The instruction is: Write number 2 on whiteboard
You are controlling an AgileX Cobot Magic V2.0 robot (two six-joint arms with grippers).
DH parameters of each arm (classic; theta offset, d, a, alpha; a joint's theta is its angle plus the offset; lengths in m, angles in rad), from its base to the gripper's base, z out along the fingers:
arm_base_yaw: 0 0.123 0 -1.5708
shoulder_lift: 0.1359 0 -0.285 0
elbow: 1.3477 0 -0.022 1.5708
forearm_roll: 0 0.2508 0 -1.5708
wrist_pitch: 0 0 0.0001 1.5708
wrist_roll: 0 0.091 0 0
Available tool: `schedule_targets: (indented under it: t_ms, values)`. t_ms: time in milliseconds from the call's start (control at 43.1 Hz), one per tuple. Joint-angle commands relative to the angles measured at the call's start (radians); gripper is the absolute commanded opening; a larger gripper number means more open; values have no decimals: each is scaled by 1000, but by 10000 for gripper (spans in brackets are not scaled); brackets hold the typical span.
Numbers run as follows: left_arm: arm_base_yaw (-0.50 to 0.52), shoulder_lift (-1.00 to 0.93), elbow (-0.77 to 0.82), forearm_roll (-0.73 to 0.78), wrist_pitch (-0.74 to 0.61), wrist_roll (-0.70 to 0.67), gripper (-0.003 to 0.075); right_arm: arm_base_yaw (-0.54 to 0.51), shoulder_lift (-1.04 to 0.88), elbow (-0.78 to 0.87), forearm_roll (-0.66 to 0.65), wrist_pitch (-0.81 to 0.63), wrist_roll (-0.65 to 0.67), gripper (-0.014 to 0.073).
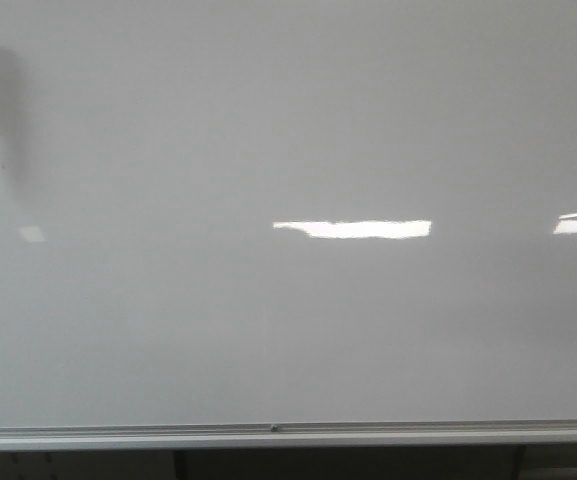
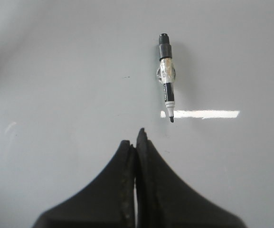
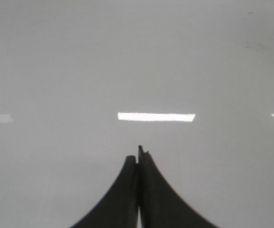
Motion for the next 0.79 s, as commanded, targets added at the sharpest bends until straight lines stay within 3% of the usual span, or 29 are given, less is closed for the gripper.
schedule_targets:
  t_ms: [0,139,279,603,766]
  values:
    - [-4,-27,35,0,-98,-4,-20,2,-18,-2,1,-143,-11,-67]
    - [-4,-27,33,0,-187,-4,-20,2,-18,-12,1,-224,-11,-67]
    - [-4,-27,-25,-41,-260,-4,-20,2,-18,-95,1,-169,-11,-67]
    - [-4,66,-321,-41,-140,-4,-20,2,51,-375,1,86,-11,-67]
    - [-4,184,-507,-41,2,-4,-20,2,182,-518,1,201,-11,-67]
